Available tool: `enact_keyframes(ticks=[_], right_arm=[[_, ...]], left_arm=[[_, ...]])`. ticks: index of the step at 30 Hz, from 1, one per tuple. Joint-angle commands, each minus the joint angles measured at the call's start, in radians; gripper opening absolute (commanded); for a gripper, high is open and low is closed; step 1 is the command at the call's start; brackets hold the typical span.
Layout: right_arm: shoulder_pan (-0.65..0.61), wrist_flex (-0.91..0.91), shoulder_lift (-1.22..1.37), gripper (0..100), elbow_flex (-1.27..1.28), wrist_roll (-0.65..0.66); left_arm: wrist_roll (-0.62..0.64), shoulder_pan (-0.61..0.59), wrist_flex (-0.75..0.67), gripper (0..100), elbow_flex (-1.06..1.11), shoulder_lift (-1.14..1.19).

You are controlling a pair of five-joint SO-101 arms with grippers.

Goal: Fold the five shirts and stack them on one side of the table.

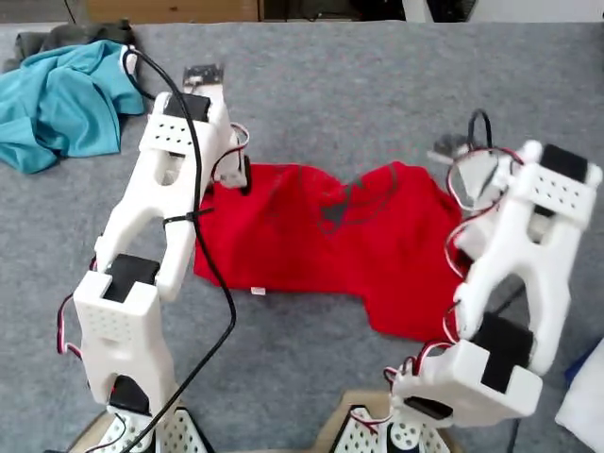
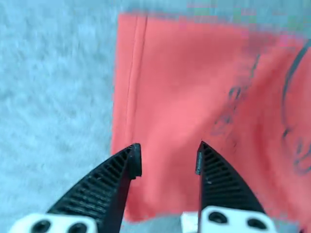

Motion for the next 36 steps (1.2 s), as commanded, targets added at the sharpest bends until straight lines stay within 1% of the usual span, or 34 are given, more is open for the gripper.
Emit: enact_keyframes(ticks=[1,5,9,12,14,16,18,21,33,36], right_arm=[[-0.096,-0.077,0.047,18.8,-0.177,-0.094],[-0.196,-0.086,0.24,18.8,-0.452,-0.218],[-0.243,-0.064,0.521,18.8,-0.811,-0.361],[-0.257,0.017,0.734,18.8,-1.093,-0.43],[-0.262,0.098,0.858,18.8,-1.27,-0.454],[-0.268,0.12,0.963,18.8,-1.399,-0.482],[-0.271,0.12,1.018,18.8,-1.442,-0.505],[-0.305,0.12,1.058,18.8,-1.435,-0.509],[-0.348,0.114,1.102,18.5,-1.429,-0.526],[-0.354,0.114,1.136,12.0,-1.431,-0.526]], left_arm=[[0.071,-0.003,-0.097,20,-0.046,-0.007],[0.124,-0.006,-0.184,20,-0.046,0.033],[0.17,-0.012,-0.278,20,-0.048,0.119],[0.198,-0.032,-0.324,20,-0.048,0.174],[0.204,-0.048,-0.328,20,-0.049,0.194],[0.204,-0.061,-0.324,20,-0.058,0.211],[0.204,-0.072,-0.321,20,-0.064,0.22],[0.201,-0.077,-0.321,20,-0.069,0.226],[0.204,-0.071,-0.321,20,-0.06,0.229],[0.204,-0.072,-0.322,20,-0.063,0.237]])
